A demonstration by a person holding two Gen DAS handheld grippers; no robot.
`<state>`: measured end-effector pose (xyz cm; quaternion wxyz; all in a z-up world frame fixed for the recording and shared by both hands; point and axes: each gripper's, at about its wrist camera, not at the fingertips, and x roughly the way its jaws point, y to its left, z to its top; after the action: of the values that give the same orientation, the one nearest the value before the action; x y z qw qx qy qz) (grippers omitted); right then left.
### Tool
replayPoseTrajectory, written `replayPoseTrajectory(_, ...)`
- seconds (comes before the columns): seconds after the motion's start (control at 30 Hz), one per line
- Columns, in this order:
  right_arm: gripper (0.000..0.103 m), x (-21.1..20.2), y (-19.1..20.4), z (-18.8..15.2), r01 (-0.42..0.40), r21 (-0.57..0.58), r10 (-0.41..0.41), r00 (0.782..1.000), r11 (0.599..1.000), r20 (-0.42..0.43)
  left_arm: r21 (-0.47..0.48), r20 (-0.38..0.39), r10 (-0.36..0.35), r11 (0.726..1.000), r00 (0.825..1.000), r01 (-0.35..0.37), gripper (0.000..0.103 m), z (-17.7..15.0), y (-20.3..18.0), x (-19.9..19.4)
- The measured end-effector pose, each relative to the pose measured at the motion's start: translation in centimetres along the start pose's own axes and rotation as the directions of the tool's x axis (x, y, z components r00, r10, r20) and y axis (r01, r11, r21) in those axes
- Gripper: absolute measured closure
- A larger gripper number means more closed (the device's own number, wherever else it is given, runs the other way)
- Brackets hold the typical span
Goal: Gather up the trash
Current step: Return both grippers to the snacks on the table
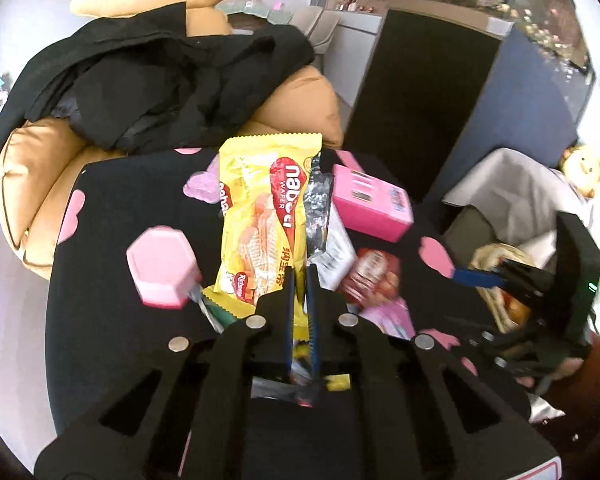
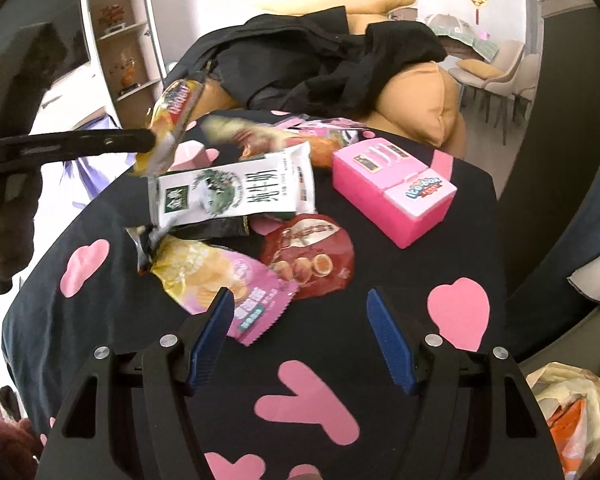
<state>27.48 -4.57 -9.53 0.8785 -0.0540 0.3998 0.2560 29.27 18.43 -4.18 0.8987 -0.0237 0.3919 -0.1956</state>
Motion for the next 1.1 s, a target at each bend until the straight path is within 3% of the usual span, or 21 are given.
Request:
replayPoseTrajectory(0.2, 0.038, -1.4, 1.1, -0.4, -0.002, 0.0, 0.002, 0.999, 1.0, 0.033, -0.016, -0.003, -0.029, 0.999, 1.0, 0.029, 0.098, -3.2, -1.7, -2.3)
replayPoseTrajectory(0.4, 0.038, -2.4, 2.2, -0.6, -0.012, -0.03, 0.014, 0.998, 0.999, 0.055, -0.001, -0.003, -0.001, 1.0, 1.0, 0.001, 0.098, -6.5, -2.9, -4.4)
replayPoseTrajectory(0.6, 0.038, 2.1, 3.9, 0.7, -0.122, -0.116, 0.118, 0.992, 0.986, -0.037, -0.07, -0.024, 0.04, 0.997, 0.999, -0.041, 0.098, -9.7, -1.7, -4.9)
replayPoseTrajectory(0.83, 0.038, 7.1, 3.3, 1.4, -0.108, -0.088, 0.098, 0.99, 0.99, -0.105, -0.131, -0.038, 0.03, 0.991, 0.999, -0.035, 0.097, -11.4, -0.2, -4.3)
replayPoseTrajectory(0.97, 0.037, 5.8, 2.9, -0.7, -0.209, -0.02, 0.204, 0.966, 0.978, -0.157, -0.13, -0.018, -0.001, 0.992, 1.0, -0.002, 0.082, -11.4, -0.2, -4.5)
replayPoseTrajectory(1.03, 0.038, 4.4, 3.4, -2.1, -0.207, -0.025, 0.2, 0.966, 0.978, -0.162, -0.129, -0.004, -0.02, 0.991, 1.0, 0.019, 0.071, -11.3, -0.3, -4.7)
replayPoseTrajectory(1.1, 0.038, 3.2, 3.8, -3.5, -0.198, -0.036, 0.19, 0.967, 0.979, -0.17, -0.122, 0.017, -0.029, 0.992, 0.999, 0.031, 0.069, -11.1, -0.4, -5.1)
